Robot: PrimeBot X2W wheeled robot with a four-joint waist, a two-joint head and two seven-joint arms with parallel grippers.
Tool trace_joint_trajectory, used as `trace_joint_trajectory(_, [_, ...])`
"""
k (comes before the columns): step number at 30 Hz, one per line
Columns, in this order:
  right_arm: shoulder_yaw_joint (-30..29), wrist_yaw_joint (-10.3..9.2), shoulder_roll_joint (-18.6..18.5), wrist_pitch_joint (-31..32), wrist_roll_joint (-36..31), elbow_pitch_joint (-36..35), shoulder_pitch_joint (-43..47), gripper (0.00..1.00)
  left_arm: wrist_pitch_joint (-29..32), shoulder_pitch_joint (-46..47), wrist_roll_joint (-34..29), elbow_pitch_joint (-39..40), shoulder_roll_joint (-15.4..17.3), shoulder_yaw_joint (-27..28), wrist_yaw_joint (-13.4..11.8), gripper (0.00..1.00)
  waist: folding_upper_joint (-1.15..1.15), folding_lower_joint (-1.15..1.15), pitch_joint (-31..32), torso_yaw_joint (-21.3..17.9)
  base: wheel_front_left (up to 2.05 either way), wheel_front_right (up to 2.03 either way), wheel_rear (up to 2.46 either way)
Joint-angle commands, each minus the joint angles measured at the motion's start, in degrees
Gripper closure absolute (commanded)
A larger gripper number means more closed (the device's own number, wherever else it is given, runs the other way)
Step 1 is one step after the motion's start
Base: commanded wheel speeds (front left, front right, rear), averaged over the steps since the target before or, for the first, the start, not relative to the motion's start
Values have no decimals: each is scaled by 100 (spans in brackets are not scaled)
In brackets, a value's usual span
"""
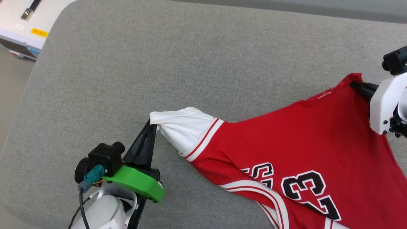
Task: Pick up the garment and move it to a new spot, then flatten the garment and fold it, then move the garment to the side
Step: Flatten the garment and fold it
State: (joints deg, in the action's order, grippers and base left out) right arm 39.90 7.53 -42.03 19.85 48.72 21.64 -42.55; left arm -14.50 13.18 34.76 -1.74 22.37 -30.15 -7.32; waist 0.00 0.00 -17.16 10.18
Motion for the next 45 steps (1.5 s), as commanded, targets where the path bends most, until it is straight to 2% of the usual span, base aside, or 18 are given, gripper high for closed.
trace_joint_trajectory(1, [-20,-4,-84,-174,65,-85,100,100,31,25,-29,56,94,48,-2,100,0,0,484,-212,0,0,0])
trace_joint_trajectory(8, [-273,-4,-331,-911,229,-678,380,100,258,421,-99,395,492,275,1,100,0,0,978,-494,0,0,0])
trace_joint_trajectory(17, [-1014,-4,-360,-1261,164,-1260,426,100,729,1426,-289,799,879,442,112,100,0,0,1258,-737,0,0,0])
trace_joint_trajectory(22, [-1537,-4,-247,-1224,0,-1485,301,100,1021,2272,-359,800,898,443,284,100,0,0,1216,-780,0,0,0])
trace_joint_trajectory(28, [-2063,-4,-11,-1021,-377,-1671,-51,100,1220,3489,-407,485,687,375,584,100,0,0,832,-793,0,0,0])
trace_joint_trajectory(36, [-2475,-4,423,-720,-934,-1393,-1462,100,1296,5503,-693,-512,316,263,989,100,0,0,-82,-843,0,0,0])
trace_joint_trajectory(45, [-2345,-4,911,-882,-1782,-108,-4067,100,1070,7924,-988,-1903,52,296,1282,100,0,0,-936,-955,0,0,0])
